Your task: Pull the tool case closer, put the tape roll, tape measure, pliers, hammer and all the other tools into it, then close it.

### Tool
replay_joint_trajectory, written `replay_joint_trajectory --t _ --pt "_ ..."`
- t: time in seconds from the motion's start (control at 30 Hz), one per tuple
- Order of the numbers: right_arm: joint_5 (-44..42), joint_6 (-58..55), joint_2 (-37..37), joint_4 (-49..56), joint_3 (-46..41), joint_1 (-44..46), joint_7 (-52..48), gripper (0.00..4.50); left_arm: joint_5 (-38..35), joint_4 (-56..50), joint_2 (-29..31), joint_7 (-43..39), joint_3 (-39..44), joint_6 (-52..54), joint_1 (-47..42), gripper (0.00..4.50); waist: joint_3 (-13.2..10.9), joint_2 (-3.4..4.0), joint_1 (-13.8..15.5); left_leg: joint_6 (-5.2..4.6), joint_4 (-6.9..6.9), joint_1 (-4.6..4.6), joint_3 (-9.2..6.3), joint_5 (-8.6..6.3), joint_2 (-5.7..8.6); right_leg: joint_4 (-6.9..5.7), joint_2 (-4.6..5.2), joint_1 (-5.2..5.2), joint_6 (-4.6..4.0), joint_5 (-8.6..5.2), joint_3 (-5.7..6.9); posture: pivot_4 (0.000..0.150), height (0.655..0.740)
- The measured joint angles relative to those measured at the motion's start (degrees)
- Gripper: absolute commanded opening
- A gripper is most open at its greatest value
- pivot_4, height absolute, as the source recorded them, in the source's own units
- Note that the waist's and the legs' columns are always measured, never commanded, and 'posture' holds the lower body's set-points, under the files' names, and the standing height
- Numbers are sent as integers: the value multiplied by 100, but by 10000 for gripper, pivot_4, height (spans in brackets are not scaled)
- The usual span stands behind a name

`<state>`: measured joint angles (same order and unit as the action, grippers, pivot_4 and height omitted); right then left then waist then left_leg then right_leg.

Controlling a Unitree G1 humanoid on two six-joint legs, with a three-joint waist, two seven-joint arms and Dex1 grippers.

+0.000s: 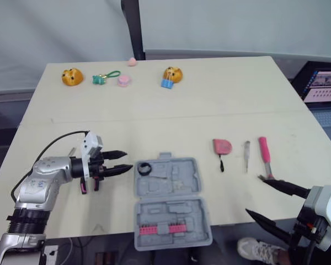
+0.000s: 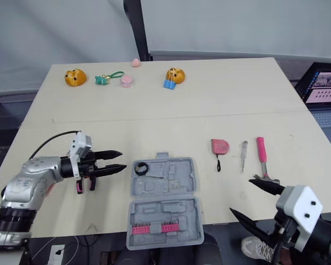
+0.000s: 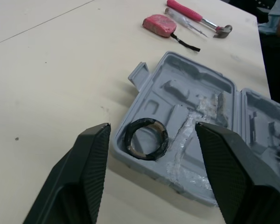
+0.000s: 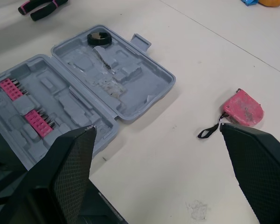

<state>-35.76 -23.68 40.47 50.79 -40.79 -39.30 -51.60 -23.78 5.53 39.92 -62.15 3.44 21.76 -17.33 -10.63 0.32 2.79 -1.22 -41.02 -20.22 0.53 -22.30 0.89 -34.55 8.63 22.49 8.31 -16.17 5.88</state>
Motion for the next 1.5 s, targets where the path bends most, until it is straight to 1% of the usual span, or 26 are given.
replay_joint_trajectory --t 0.1,0.2,0.23,0.5,0.63,0.87,1.5 --pt "1 -2 0 0 0 27 1 45000 136 156 -83 -17 -55 -274 23 32026 0 0 1 -1 0 0 0 0 0 0 0 0 0 0 0 1500 7155" --pt "5 -10 0 0 0 86 3 45000 179 233 -178 -21 -121 -405 24 23546 0 0 3 -1 0 0 -1 -1 0 -1 0 0 0 0 0 1500 7155" --pt "7 -13 0 0 3 110 4 45000 190 233 -215 -17 -132 -437 22 18757 0 0 2 -1 -1 0 0 -1 0 -1 0 0 0 0 0 1500 7155" --pt "14 -56 0 0 37 216 13 45000 315 237 -426 34 -314 -476 -77 18757 0 0 4 -1 -1 0 0 -1 0 -2 0 -1 0 0 1 1500 7155" --pt "14 -69 0 0 37 228 30 45000 442 263 -687 108 -511 -522 -209 18757 0 0 6 -1 -2 0 0 -1 1 -3 0 -1 0 0 1 1500 7155" --pt "14 -130 0 11 37 241 100 45000 826 717 -1056 342 -701 -938 -412 18757 0 0 5 -2 -2 0 1 -1 2 -3 0 0 0 0 1 1500 7155" --pt "4 -171 -3 71 37 214 120 45000 1283 1120 -1188 619 -854 -1382 -398 18757 1 0 4 -2 -1 1 1 -1 0 -3 0 0 0 0 1 1500 7155"
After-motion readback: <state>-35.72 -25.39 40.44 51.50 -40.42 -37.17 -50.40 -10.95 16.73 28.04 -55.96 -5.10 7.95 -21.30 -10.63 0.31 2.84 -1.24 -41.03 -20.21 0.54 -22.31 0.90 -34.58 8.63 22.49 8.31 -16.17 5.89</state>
